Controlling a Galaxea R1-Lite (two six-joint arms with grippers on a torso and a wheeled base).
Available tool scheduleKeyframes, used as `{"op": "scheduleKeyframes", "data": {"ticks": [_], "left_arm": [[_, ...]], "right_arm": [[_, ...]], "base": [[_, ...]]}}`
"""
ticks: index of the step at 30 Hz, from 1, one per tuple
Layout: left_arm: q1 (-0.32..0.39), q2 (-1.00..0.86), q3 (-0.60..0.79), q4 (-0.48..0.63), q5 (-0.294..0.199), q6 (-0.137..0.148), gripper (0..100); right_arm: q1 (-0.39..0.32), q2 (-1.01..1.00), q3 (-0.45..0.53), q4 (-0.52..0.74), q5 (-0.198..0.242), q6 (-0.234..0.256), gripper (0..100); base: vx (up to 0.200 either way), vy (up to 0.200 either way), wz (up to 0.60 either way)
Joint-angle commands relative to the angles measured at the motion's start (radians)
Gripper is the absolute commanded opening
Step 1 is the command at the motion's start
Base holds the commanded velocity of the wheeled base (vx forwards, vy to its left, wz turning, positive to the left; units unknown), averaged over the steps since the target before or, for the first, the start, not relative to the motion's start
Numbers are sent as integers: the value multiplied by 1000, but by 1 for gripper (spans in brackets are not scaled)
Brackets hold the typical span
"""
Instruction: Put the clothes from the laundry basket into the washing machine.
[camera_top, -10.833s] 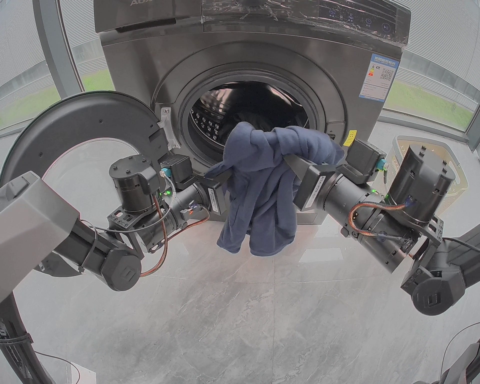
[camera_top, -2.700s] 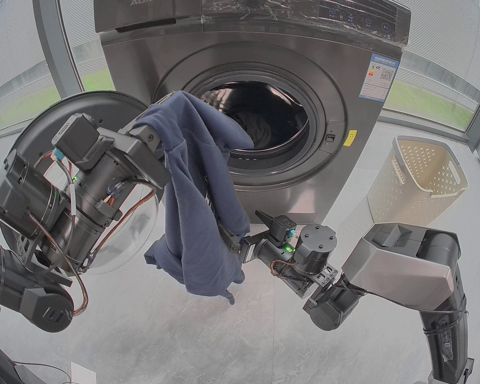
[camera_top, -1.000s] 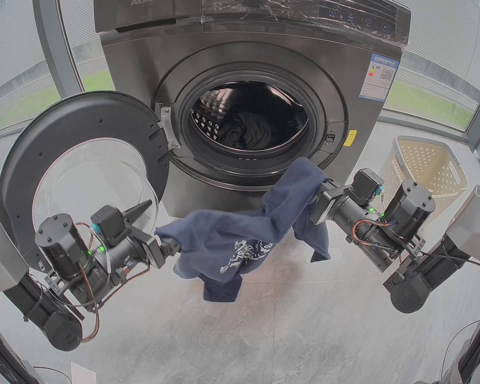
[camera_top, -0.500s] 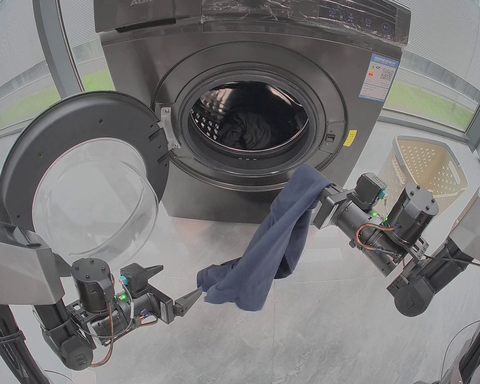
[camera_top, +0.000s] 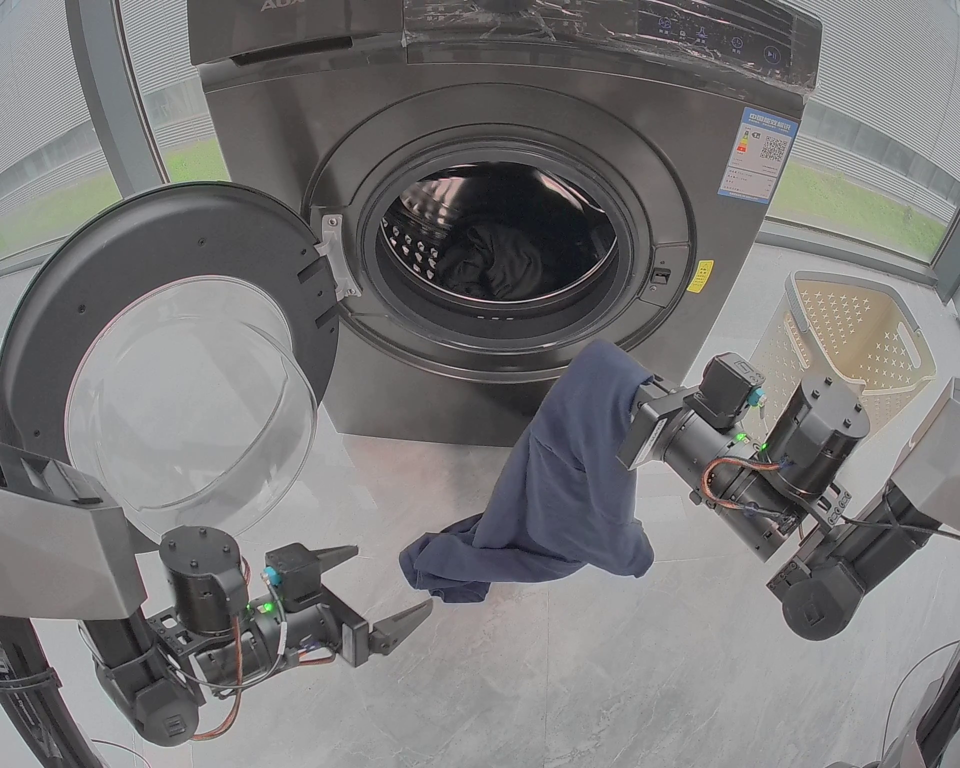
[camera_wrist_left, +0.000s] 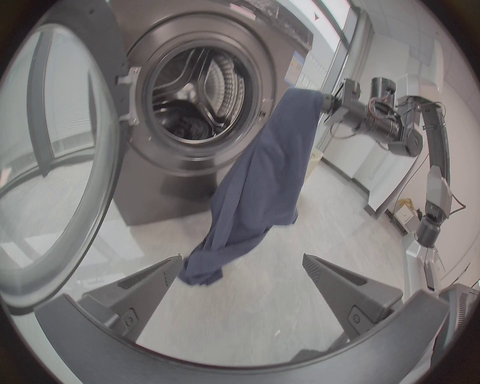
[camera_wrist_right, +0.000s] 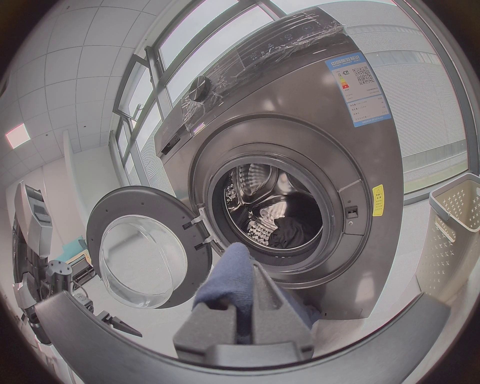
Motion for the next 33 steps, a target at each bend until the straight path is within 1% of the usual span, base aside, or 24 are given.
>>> {"op": "scheduleKeyframes", "data": {"ticks": [1, 4, 5, 6, 7, 9, 11, 13, 16, 20, 22, 25, 28, 33], "left_arm": [[-96, 14, -241, -1, -21, -22, 100], [-123, 48, -334, 1, -13, -52, 100], [-140, 68, -391, 1, -8, -72, 100], [-148, 79, -420, 1, -7, -81, 100], [-148, 79, -420, 1, -7, -81, 100], [-162, 105, -486, 4, -7, -89, 100], [-169, 110, -510, 15, -7, -92, 100], [-182, 116, -557, 33, -7, -103, 100], [-202, 119, -589, 70, -7, -115, 100], [-212, 149, -641, 84, -4, -117, 100], [-225, 171, -682, 84, 12, -117, 100], [-238, 197, -724, 91, 21, -115, 100], [-243, 234, -773, 101, 27, -117, 100], [-241, 268, -807, 104, 33, -115, 100]], "right_arm": [[25, 20, -3, 1, -25, 0, 0], [27, 25, -6, 1, -33, 0, 0], [28, 28, -7, 1, -33, 0, 0], [28, 28, -9, 1, -34, 0, 0], [28, 28, -9, 1, -34, 0, 0], [30, 28, -15, 1, -34, 0, 0], [30, 30, -21, 1, -34, 1, 0], [30, 40, -32, -1, -34, 3, 0], [33, 43, -35, 1, -34, 3, 0], [42, 51, -36, -1, -36, 4, 0], [47, 53, -36, -1, -36, 6, 0], [50, 53, -36, -1, -36, 6, 0], [50, 51, -36, -1, -36, 6, 0], [50, 51, -36, -1, -36, 8, 0]], "base": [[0, 0, 0], [0, 0, 0], [0, 0, 0], [0, 0, 0], [0, 0, 0], [0, 0, 0], [0, 0, 0], [0, 0, 0], [0, 0, 0], [0, 0, 0], [0, 0, 0], [0, 0, 0], [0, 0, 0], [0, 0, 0]]}}
